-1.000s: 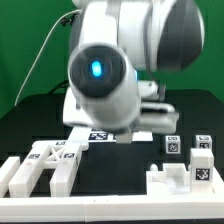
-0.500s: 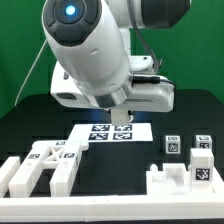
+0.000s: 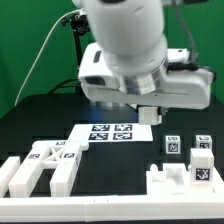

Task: Assemble chair

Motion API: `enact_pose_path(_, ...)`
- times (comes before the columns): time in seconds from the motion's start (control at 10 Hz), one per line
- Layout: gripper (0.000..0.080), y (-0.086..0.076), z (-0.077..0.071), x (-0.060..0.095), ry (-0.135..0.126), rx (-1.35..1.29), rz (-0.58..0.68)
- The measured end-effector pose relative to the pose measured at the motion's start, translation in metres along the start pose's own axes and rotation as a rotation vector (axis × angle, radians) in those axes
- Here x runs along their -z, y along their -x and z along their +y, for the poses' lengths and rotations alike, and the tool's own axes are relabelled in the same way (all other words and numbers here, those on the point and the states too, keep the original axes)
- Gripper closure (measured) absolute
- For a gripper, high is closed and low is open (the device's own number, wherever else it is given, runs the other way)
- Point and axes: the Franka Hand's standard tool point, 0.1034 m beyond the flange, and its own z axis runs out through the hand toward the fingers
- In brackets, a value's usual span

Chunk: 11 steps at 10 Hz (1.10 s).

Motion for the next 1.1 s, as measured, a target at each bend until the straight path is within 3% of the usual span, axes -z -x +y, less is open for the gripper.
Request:
enact_pose_path(0.4,0.0512,-0.007,0.000,0.000,-0.008,-0.003,0.037)
enact_pose_path(0.5,0.0512,-0.029,-0.018,0.016,-0.031,0.028,0.194)
enact_pose_path(0.7,0.0512,-0.043,-0.038,0.040,-0.082,0.056,0.462)
enact_pose_path(0.8,0.0512,-0.045,-0.040,0.046,-0.101,0.076,0.606)
enact_pose_path(0.9,0.0512,-0.041,-0.039,0.040,-0.108,0.069,0.655)
enact_pose_path(1.1,0.0512,-0.049,-0.044,0.045,-0.122,0.076,0.803)
